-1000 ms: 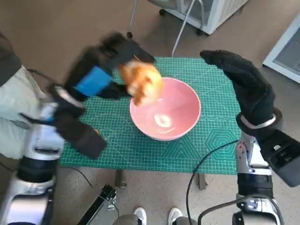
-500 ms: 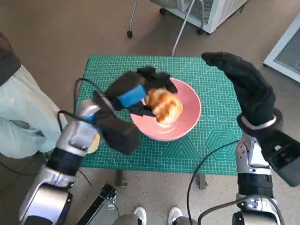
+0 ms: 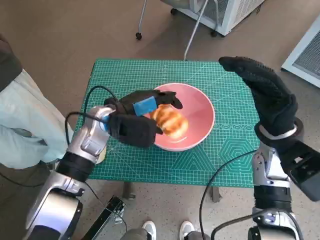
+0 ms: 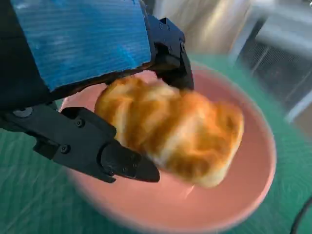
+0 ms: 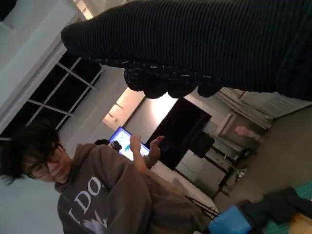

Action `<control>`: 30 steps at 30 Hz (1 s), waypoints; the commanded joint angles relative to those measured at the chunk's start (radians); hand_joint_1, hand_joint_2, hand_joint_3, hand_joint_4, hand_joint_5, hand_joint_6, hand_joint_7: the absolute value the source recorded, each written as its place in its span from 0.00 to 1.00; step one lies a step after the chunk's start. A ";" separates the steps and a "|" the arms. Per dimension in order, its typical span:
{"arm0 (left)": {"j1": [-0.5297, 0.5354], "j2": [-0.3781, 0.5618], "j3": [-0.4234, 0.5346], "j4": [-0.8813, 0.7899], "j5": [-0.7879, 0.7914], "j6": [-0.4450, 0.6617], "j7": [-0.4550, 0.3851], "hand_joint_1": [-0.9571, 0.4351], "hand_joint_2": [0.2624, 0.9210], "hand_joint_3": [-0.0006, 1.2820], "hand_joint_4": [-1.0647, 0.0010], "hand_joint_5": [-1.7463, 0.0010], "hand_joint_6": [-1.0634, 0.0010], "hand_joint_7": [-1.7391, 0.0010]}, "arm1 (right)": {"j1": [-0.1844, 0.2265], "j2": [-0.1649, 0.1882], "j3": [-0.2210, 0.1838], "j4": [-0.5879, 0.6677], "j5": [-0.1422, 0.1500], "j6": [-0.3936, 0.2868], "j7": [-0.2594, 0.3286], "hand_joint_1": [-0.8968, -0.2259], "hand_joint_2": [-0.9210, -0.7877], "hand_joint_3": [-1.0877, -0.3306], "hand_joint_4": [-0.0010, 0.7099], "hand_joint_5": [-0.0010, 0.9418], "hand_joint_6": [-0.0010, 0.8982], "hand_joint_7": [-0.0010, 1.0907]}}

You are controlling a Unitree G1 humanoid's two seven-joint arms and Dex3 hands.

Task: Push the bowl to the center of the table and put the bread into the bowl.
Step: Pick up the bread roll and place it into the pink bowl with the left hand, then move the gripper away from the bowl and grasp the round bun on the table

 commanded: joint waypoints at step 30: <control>0.492 0.491 0.504 -0.831 -0.149 0.019 -0.122 0.50 0.85 0.00 0.83 1.00 0.69 0.94 | -0.003 -0.001 -0.010 0.032 0.035 0.039 0.035 0.36 0.00 0.47 0.00 0.54 0.00 0.69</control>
